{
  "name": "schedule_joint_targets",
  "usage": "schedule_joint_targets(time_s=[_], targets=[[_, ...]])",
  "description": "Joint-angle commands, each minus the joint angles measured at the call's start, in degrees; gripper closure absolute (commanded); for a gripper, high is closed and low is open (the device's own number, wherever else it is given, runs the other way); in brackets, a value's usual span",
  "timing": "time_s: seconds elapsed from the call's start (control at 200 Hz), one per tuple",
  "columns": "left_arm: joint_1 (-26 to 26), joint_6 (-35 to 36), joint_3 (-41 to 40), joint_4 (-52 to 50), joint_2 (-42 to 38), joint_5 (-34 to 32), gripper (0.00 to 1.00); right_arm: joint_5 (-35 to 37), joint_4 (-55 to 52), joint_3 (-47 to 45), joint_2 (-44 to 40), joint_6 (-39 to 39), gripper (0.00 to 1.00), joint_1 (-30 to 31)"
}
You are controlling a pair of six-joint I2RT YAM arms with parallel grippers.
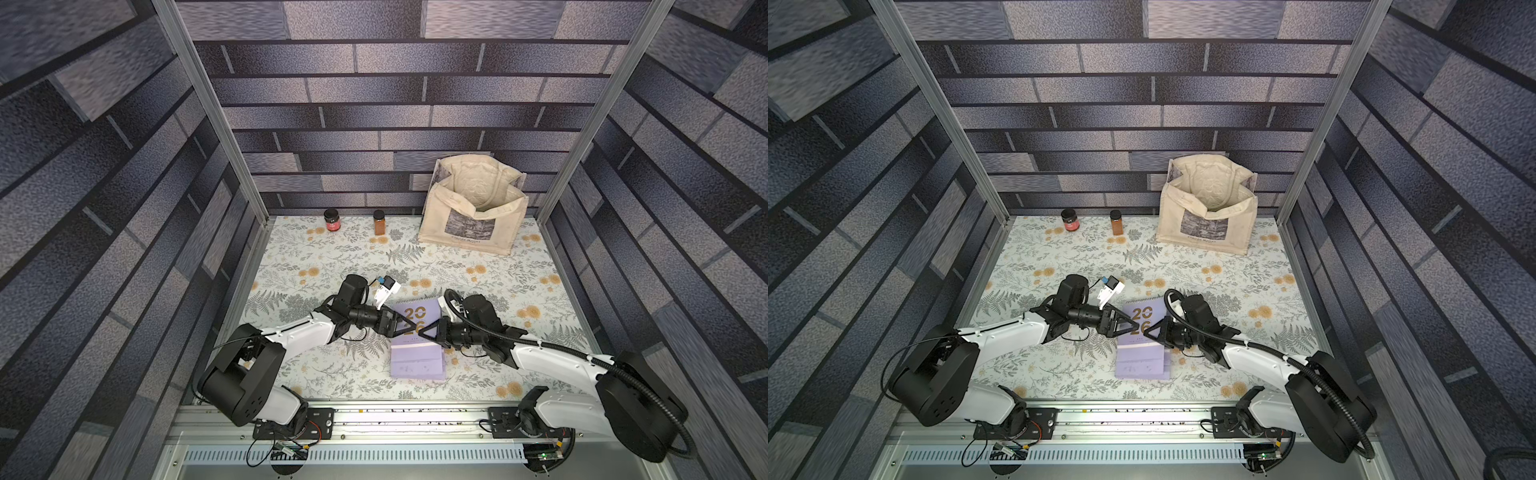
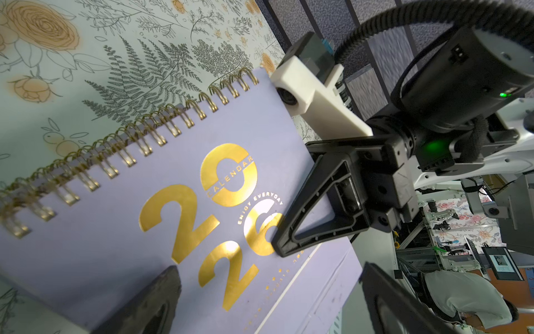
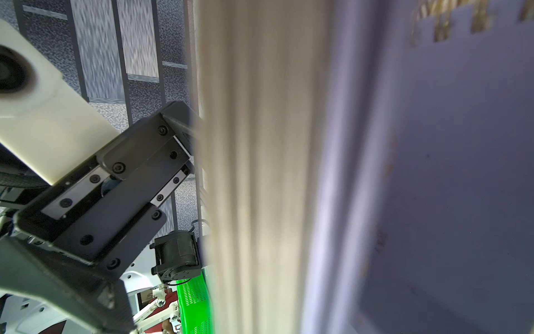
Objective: Stack the calendars
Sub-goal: Place the calendar at the calendar.
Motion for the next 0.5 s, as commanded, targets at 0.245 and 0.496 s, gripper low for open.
schedule_joint_targets(time_s=[0.245, 0.496], targets=[[-0.9, 0.5, 2.8, 0.3, 3.5, 0.8, 0.00, 3.7, -6.8, -1.8, 0.8, -1.2, 1.00, 0.5], [-0.9, 0.2, 2.6, 0.9, 4.7, -0.8, 0.00, 5.3, -10.3, -1.0, -1.3, -2.4, 0.65, 0.5]])
